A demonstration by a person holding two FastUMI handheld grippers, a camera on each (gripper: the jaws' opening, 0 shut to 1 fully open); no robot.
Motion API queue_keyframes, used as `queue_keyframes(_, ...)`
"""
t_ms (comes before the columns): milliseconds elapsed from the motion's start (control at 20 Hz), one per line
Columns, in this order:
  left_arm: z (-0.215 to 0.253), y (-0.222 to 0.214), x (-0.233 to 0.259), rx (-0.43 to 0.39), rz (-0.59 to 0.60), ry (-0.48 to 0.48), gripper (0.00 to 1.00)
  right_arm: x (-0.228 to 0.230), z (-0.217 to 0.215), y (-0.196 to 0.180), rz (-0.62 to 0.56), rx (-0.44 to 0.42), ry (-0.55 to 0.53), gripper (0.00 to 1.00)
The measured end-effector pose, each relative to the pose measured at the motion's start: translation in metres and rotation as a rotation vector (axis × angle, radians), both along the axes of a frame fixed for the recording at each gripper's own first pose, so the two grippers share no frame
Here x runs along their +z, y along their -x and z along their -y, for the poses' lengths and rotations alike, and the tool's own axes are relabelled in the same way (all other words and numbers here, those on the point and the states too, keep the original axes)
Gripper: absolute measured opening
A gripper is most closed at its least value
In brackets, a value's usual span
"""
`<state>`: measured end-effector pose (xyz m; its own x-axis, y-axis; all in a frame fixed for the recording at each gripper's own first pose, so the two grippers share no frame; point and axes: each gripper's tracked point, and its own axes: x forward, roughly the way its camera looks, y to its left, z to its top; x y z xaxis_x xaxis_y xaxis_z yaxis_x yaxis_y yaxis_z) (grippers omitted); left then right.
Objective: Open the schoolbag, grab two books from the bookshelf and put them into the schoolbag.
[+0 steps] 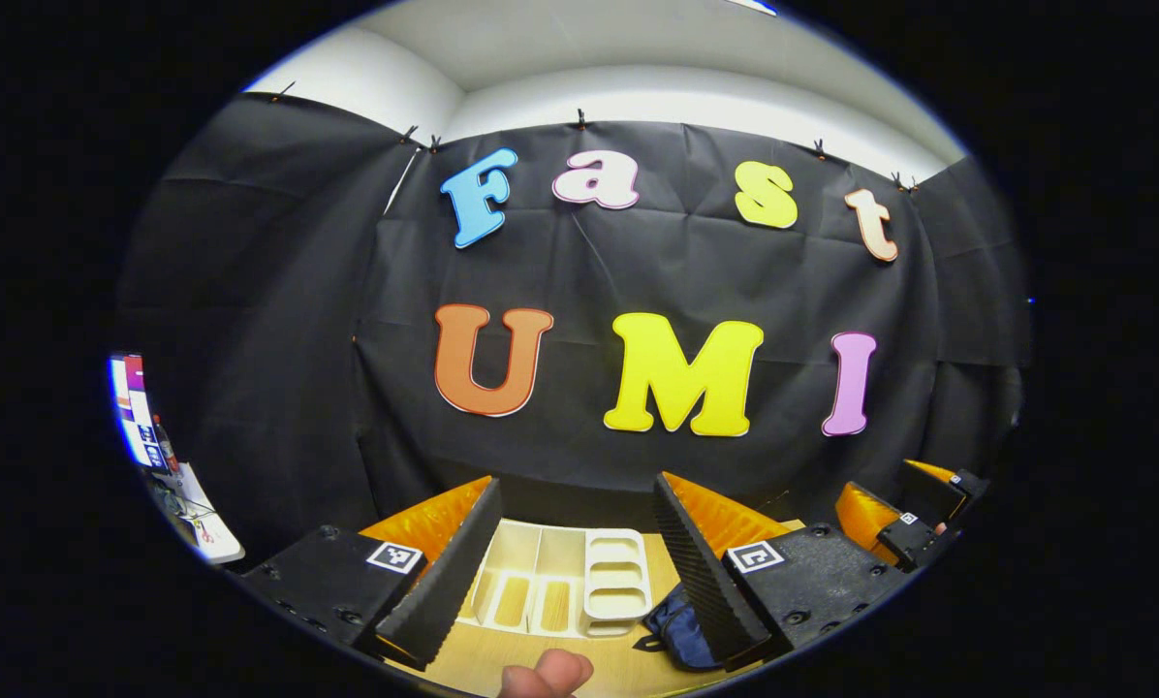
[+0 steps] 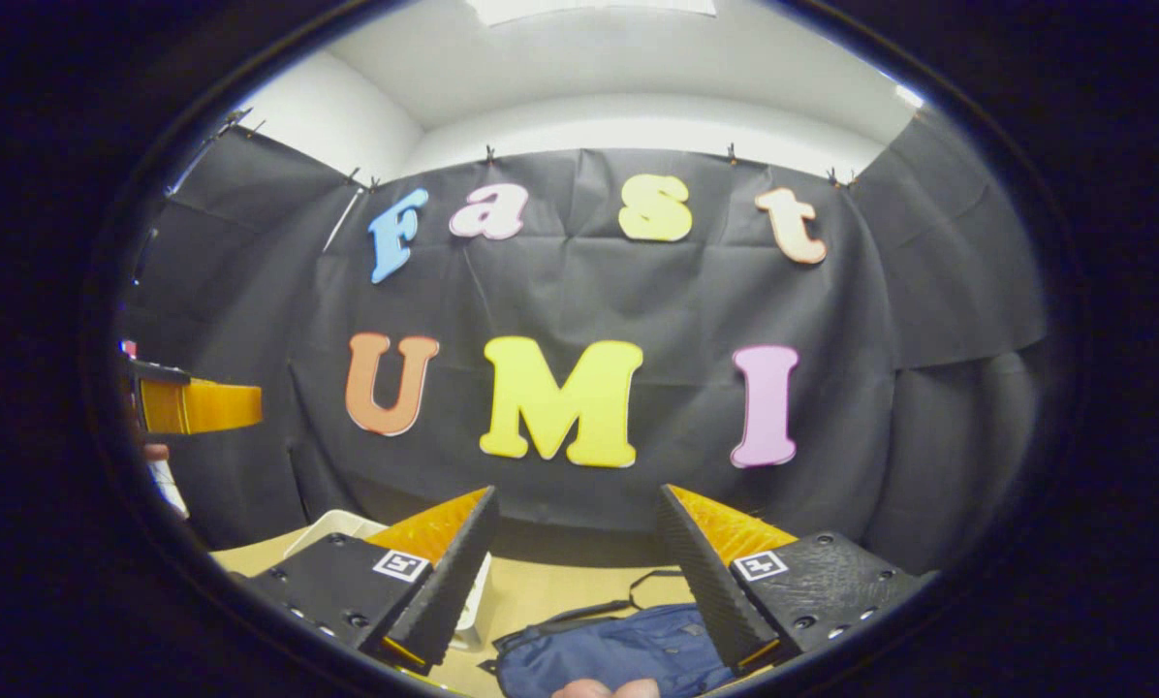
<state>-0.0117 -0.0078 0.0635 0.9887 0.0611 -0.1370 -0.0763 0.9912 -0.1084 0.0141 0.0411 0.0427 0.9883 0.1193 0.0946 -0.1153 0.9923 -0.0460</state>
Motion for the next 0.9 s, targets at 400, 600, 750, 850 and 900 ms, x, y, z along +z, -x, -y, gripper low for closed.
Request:
queue_keyframes(400,-0.005,0.018,0.030,0.047,0.029,0.020,0.98,0.031,-0.019,0.032,-0.017,0.051,-0.044,0.98)
queue_keyframes(600,-0.012,0.019,0.029,0.052,0.039,-0.006,0.98,0.048,-0.036,0.030,0.020,0.090,0.000,0.98)
queue_keyframes(750,-0.014,0.016,0.033,0.054,0.055,-0.003,0.94,0.057,-0.033,0.032,0.034,0.089,-0.029,0.98)
queue_keyframes(850,-0.015,0.018,0.033,0.046,0.053,-0.003,0.98,0.058,-0.031,0.033,0.036,0.086,-0.031,0.98)
queue_keyframes(900,-0.015,0.018,0.031,0.043,0.050,-0.002,0.98,0.058,-0.033,0.034,0.034,0.083,-0.033,0.96)
